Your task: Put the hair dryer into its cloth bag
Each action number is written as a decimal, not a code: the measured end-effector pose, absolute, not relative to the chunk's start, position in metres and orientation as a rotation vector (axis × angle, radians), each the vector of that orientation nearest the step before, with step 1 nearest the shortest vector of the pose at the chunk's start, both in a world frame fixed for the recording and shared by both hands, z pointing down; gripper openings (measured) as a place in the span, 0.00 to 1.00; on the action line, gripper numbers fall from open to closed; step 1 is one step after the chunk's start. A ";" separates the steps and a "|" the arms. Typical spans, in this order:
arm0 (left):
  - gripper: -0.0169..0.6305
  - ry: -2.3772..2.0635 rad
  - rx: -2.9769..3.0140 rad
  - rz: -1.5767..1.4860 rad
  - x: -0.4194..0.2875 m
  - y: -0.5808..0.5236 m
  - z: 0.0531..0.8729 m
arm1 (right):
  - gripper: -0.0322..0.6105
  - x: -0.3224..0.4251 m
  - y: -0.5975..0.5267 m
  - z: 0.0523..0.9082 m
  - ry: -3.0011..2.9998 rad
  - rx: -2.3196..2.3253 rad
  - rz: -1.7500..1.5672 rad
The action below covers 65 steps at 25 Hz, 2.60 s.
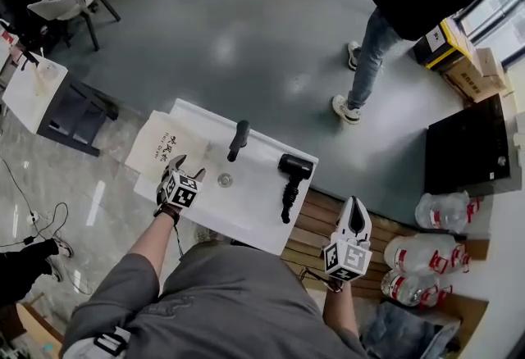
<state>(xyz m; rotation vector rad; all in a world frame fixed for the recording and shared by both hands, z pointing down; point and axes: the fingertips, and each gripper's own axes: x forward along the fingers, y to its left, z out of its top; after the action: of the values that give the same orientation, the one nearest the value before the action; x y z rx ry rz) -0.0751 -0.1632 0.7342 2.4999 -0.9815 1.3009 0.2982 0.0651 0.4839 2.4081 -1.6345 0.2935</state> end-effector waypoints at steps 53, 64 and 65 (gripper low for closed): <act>0.06 -0.753 2.228 0.845 -0.075 -0.150 0.689 | 0.05 0.304 0.051 0.509 -1.673 2.438 0.404; 0.06 -0.571 2.216 0.634 -0.048 -0.109 0.641 | 0.05 0.292 0.047 0.511 -1.701 2.431 0.402; 0.06 -0.556 2.211 0.624 -0.046 -0.105 0.639 | 0.05 0.290 0.046 0.510 -1.706 2.429 0.396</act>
<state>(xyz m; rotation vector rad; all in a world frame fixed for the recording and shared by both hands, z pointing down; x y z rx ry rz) -0.0465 -0.1046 0.6391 2.2115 -0.5559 0.6242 0.2901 0.0459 0.5101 2.4291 -1.7058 0.3959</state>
